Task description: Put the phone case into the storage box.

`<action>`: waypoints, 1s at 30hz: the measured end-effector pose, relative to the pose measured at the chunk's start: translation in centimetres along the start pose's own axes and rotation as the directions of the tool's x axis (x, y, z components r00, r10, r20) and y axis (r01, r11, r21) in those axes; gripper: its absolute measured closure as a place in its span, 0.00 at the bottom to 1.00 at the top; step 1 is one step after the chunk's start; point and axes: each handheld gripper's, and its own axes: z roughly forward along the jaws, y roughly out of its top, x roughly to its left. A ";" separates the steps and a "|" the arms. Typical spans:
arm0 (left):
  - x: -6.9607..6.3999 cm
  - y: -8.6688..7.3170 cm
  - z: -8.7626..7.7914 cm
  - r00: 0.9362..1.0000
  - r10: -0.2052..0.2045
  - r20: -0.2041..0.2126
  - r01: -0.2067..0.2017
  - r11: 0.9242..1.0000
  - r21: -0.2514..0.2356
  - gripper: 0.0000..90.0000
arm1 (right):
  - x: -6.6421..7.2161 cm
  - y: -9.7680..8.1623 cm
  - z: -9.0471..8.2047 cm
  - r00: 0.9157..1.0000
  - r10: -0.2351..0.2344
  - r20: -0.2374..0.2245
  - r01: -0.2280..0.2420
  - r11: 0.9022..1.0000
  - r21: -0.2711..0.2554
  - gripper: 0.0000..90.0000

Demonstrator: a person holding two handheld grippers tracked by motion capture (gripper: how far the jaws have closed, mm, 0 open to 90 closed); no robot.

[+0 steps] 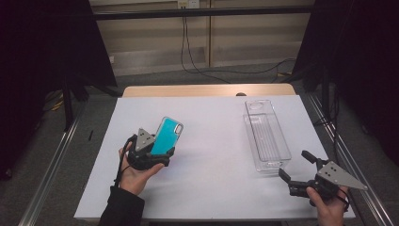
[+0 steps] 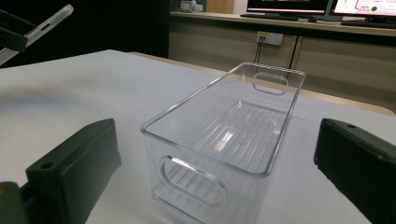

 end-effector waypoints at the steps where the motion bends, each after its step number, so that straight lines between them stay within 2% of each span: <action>1: -0.2 -0.1 -0.1 1.000 0.003 0.000 -0.003 1.000 -0.002 0.19 | 0.0 0.0 0.0 1.000 -0.003 -0.004 0.003 1.000 -0.001 0.00; 7: -1.7 -0.3 -0.1 1.000 0.025 0.001 -0.025 0.999 -0.020 0.19 | 0.4 0.3 -0.1 1.000 -0.001 -0.015 0.001 1.000 -0.011 0.00; 12: -2.6 -0.2 0.0 1.000 0.020 0.011 -0.019 0.999 -0.034 0.19 | 0.7 0.6 -0.1 0.999 0.000 -0.035 -0.001 1.000 -0.018 0.00; 14: -2.9 -0.2 0.1 1.000 0.019 0.018 -0.019 0.999 -0.035 0.19 | 1.0 0.8 0.0 0.999 0.004 -0.036 -0.004 1.000 -0.009 0.00; 19: -3.8 -0.1 0.4 0.999 0.021 0.038 -0.020 0.999 -0.030 0.19 | 1.9 1.1 0.5 0.996 -0.019 -0.085 0.020 1.000 0.015 0.00; 21: -4.0 -0.1 0.6 0.999 0.019 0.044 -0.018 0.999 -0.031 0.19 | 2.3 1.3 0.8 0.995 -0.012 -0.099 0.014 1.000 0.013 0.00; 25: -4.4 0.0 0.8 0.998 0.018 0.052 -0.017 0.999 -0.029 0.19 | 3.0 1.7 1.4 0.996 -0.013 -0.093 0.016 0.999 0.028 0.00; 30: -4.9 0.2 1.0 0.998 0.015 0.063 -0.012 0.999 -0.035 0.19 | 3.8 1.8 2.1 0.991 -0.028 -0.131 0.034 0.999 0.040 0.01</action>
